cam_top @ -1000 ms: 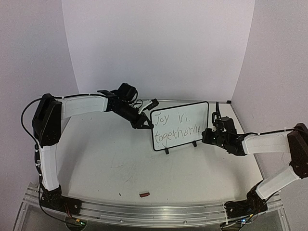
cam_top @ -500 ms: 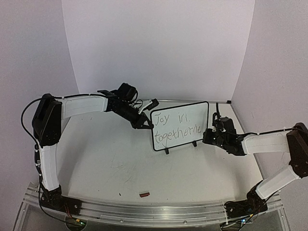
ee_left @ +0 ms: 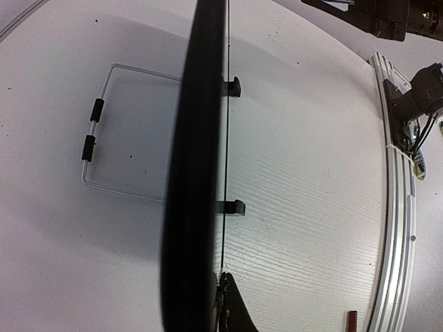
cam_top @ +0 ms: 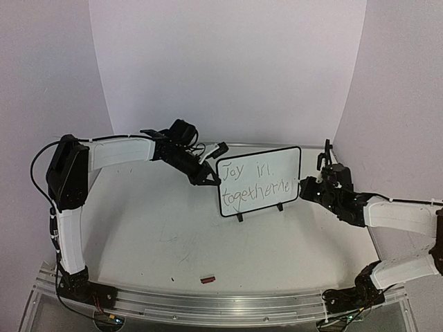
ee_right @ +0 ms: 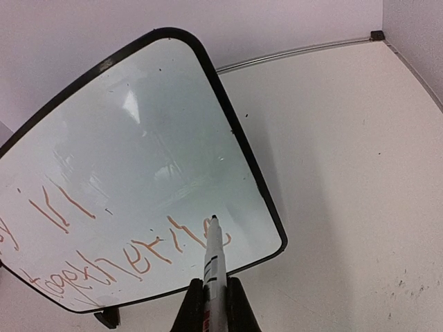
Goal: Write a sentence on the whiteboard
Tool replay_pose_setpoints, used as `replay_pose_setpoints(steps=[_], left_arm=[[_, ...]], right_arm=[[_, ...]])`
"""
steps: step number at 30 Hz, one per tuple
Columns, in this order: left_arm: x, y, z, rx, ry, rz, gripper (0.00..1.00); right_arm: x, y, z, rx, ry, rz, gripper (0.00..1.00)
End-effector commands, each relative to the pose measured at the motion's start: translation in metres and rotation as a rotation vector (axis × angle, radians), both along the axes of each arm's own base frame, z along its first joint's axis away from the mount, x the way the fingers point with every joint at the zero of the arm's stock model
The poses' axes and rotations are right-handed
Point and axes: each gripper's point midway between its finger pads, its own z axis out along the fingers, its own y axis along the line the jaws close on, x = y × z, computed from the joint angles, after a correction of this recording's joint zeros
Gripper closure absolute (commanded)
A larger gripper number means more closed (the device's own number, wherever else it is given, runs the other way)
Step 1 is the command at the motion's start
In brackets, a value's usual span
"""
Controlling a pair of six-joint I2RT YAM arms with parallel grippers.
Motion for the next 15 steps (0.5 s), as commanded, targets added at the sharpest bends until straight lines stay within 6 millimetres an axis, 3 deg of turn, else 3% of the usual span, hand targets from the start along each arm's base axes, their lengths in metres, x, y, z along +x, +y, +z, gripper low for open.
replay_pose_setpoints(steps=[1,15], left_arm=[[0.001,0.006,0.016,0.005,-0.057,0.009,1.0],[0.002,0.007,0.016,0.006,-0.057,0.012,1.0]], right_arm=[[0.004,-0.004,-0.003,-0.042,0.013,-0.017,1.0],[0.023,0.004,-0.008,-0.041,0.013,0.002,1.0]])
